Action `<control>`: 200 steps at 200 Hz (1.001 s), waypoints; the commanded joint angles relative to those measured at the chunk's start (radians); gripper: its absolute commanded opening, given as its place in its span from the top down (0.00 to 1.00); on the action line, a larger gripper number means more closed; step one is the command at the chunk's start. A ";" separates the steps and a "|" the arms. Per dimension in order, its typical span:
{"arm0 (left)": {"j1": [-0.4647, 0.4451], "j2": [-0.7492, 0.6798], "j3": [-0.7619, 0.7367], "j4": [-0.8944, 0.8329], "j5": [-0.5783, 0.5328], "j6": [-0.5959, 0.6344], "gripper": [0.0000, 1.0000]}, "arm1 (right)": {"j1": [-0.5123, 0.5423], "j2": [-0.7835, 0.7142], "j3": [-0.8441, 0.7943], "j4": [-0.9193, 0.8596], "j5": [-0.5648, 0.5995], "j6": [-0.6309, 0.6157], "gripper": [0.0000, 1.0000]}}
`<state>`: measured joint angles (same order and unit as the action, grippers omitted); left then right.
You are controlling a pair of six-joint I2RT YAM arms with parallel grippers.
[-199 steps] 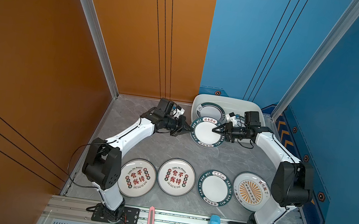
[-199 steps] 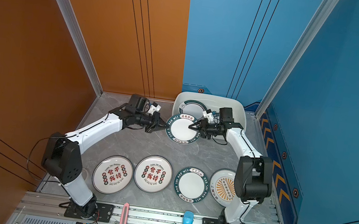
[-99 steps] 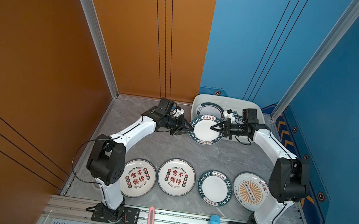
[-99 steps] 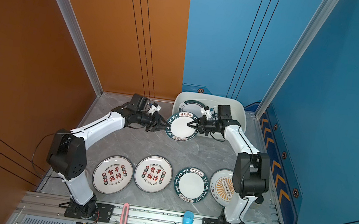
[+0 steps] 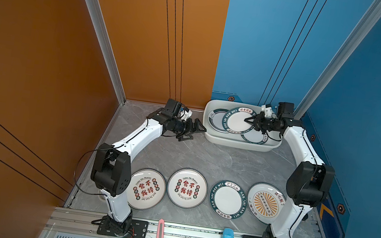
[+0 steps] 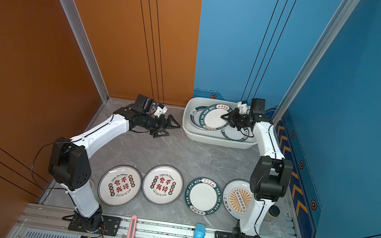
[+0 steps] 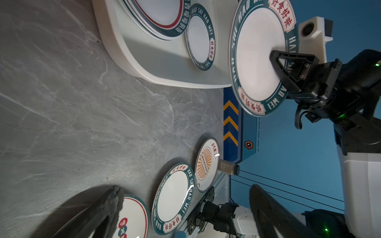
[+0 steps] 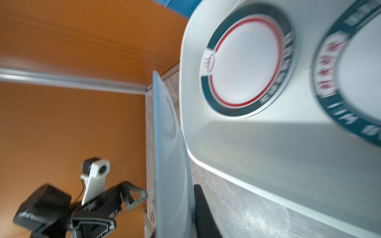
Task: Place the plates into the plastic bin on the countertop
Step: 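Lower the upright plate into the bin beside the other HAO SHI HAO WEI plate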
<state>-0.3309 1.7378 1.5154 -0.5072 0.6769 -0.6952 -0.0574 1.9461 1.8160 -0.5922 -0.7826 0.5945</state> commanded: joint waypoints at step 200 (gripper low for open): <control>0.196 -0.257 -0.228 -0.112 -0.085 0.141 0.02 | -0.144 0.405 0.380 -0.237 0.330 0.123 1.00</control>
<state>-0.1436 1.4937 1.2961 -0.6003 0.5579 -0.5793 -0.2024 2.3421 2.1590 -0.8124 -0.4660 0.6899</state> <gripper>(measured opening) 0.990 0.134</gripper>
